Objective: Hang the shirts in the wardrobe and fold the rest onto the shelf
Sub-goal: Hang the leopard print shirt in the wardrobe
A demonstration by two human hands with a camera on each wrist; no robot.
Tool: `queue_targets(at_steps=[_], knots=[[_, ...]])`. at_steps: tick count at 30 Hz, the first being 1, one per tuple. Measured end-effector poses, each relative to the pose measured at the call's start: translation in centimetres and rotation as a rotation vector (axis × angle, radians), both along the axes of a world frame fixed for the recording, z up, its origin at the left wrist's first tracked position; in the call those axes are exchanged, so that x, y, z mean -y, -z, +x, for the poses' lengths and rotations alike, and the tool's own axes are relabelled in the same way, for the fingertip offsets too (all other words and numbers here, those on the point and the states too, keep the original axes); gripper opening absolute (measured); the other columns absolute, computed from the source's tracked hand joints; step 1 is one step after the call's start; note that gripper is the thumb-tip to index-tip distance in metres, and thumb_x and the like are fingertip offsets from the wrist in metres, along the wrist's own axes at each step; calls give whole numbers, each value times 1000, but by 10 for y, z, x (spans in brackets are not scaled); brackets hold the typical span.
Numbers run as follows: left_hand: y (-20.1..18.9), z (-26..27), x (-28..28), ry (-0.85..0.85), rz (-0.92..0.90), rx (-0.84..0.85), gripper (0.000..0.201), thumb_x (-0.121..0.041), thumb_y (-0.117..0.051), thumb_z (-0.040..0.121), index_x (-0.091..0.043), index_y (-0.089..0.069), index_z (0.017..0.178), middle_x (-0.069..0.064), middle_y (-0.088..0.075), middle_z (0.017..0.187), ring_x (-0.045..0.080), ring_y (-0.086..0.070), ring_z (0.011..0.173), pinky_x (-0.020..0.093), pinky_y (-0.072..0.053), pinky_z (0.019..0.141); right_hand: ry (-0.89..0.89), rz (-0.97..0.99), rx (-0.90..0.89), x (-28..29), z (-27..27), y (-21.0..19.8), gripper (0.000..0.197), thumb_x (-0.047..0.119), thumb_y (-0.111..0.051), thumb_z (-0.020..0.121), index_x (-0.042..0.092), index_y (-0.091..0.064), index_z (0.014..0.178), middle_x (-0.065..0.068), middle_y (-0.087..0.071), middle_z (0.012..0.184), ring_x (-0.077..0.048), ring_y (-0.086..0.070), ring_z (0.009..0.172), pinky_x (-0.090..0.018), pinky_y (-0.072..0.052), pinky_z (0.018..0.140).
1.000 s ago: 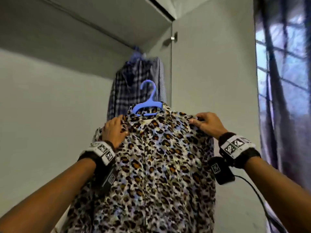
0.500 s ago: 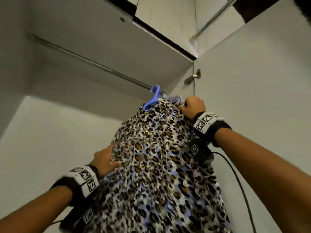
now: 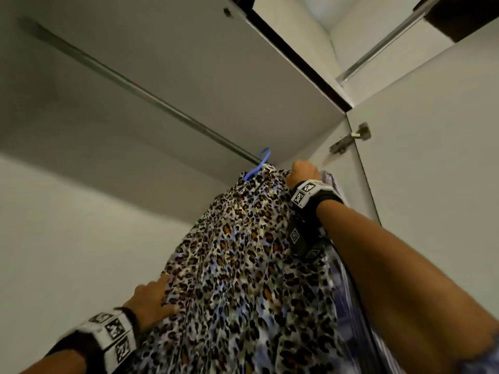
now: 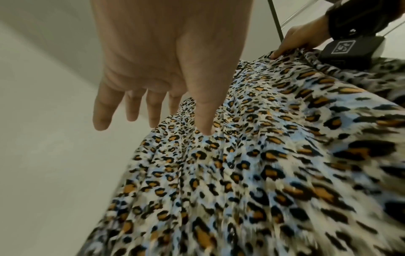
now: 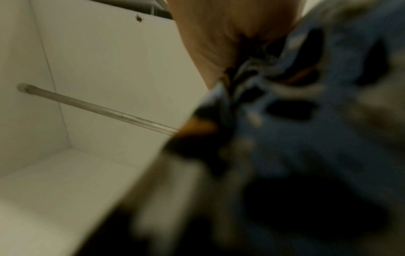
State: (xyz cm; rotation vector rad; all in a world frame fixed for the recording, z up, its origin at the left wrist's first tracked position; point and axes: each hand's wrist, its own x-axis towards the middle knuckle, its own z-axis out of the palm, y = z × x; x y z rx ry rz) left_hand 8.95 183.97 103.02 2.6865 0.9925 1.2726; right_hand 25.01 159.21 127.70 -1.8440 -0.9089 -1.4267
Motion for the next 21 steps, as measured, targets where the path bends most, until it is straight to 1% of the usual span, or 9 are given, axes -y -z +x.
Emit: queue_targets(at_steps=[2, 4, 6, 9, 12, 14, 16, 18, 21], knots=[[-2, 0, -28, -25, 5, 7, 92, -70, -47, 80, -17, -12, 147, 6, -37, 145, 26, -38, 131, 30, -33, 105, -1, 21, -11, -21, -3, -10, 25, 8, -46, 96, -4, -58, 113, -21, -60, 117, -36, -57, 109, -39, -47, 82], [1, -1, -46, 32, -15, 10, 113, -90, -34, 60, -18, -14, 145, 3, -38, 143, 20, -37, 132, 27, -33, 103, -4, 9, -13, -41, -9, -15, 25, 7, -43, 98, -5, -58, 114, -21, -60, 118, -36, -57, 110, -40, -46, 82], [11, 2, -58, 93, -32, -14, 125, -97, -21, 44, -22, -14, 143, -1, -37, 144, 15, -36, 132, 26, -31, 104, 7, 0, -14, -55, -9, -17, 26, 6, -43, 98, -5, -58, 116, -21, -59, 120, -36, -56, 112, -40, -45, 82], [29, 8, -75, 120, -84, -35, 115, -87, -29, 48, -25, -15, 143, -4, -34, 146, 13, -35, 134, 25, -30, 106, -1, -15, -37, -59, -2, -22, 25, 9, -44, 98, -3, -58, 115, -20, -59, 121, -35, -56, 112, -38, -44, 81], [42, 17, -84, 100, -83, 26, 80, -67, -45, 82, -25, -17, 143, -4, -36, 145, 15, -36, 132, 26, -32, 106, -6, -92, -49, -53, 8, -17, 22, 10, -44, 98, -3, -60, 105, -19, -61, 116, -33, -58, 107, -36, -44, 80], [41, 25, -76, 87, -53, 37, 70, -57, -47, 88, -23, -19, 143, -1, -40, 143, 14, -40, 130, 23, -33, 103, 8, -98, -9, -49, 11, -5, 21, 7, -41, 98, -4, -58, 95, -20, -61, 115, -34, -58, 105, -37, -44, 79], [36, 38, -56, 88, -17, 48, 65, -52, -46, 91, -19, -21, 142, 3, -43, 140, 15, -42, 129, 22, -34, 100, 11, -89, 18, -45, 14, 8, 24, 5, -38, 98, -4, -57, 110, -21, -56, 123, -35, -56, 110, -39, -45, 83], [27, 51, -25, 151, 19, 107, 60, -46, -48, 93, -17, -26, 140, 4, -46, 139, 16, -46, 126, 22, -35, 97, -6, -93, 47, -34, 19, 24, 32, 6, -42, 96, 0, -47, 127, -22, -48, 130, -38, -49, 118, -44, -43, 92], [15, 71, 29, 321, 54, 333, 51, -37, -52, 93, -12, -37, 135, 8, -55, 128, 21, -55, 114, 27, -41, 92, -45, -119, 122, 4, 23, 63, 54, 14, -53, 90, 8, -34, 139, -22, -43, 133, -38, -43, 123, -44, -39, 97]])
